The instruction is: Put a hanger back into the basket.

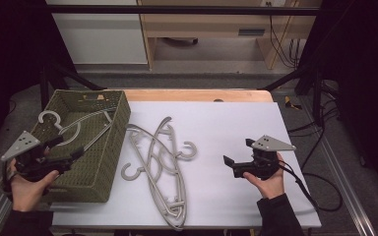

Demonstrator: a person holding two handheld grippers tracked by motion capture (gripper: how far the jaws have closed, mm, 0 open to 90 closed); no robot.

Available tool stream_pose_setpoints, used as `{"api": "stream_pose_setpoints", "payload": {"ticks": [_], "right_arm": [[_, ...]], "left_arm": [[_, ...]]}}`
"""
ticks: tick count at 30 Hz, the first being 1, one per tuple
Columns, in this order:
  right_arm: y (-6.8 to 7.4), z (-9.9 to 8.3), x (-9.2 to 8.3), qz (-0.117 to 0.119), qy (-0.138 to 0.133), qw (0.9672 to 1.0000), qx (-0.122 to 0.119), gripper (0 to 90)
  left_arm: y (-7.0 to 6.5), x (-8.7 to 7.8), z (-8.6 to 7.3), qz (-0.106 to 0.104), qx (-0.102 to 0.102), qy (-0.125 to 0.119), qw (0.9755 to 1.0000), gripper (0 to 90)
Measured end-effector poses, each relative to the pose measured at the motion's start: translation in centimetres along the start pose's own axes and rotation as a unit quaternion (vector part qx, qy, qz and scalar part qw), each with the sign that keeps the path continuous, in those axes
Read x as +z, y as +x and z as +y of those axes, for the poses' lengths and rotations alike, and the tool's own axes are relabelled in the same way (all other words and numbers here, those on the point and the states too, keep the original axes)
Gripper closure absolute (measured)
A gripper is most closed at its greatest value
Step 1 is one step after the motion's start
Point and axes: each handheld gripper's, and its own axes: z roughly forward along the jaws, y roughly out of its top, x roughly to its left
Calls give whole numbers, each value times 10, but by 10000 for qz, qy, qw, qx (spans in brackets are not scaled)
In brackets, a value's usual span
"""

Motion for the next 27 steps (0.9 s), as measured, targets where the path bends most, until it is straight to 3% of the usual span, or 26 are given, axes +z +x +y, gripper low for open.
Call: {"api": "stream_pose_setpoints", "payload": {"ticks": [4, 5, 15, 19, 27], "right_arm": [[5, 0, 5, 51, 25, 10000, 6, 29], [8, 0, 8, 107, 50, 9999, -41, 29], [27, 0, 26, 262, 271, 9992, -112, 26], [34, 0, 35, 323, 385, 9986, -145, 26], [51, 2, 49, 518, 581, 9966, -271, 52]], "left_arm": [[-14, 4, -2, -168, 154, 4, 9997, 76], [-24, 7, -3, -284, 286, -9, 9992, 75], [-46, 11, 2, -509, 500, -7, 9974, 67], [-51, 15, 2, -539, 588, 25, 9968, 65], [-53, 23, -2, -510, 577, 148, 9969, 65]]}}
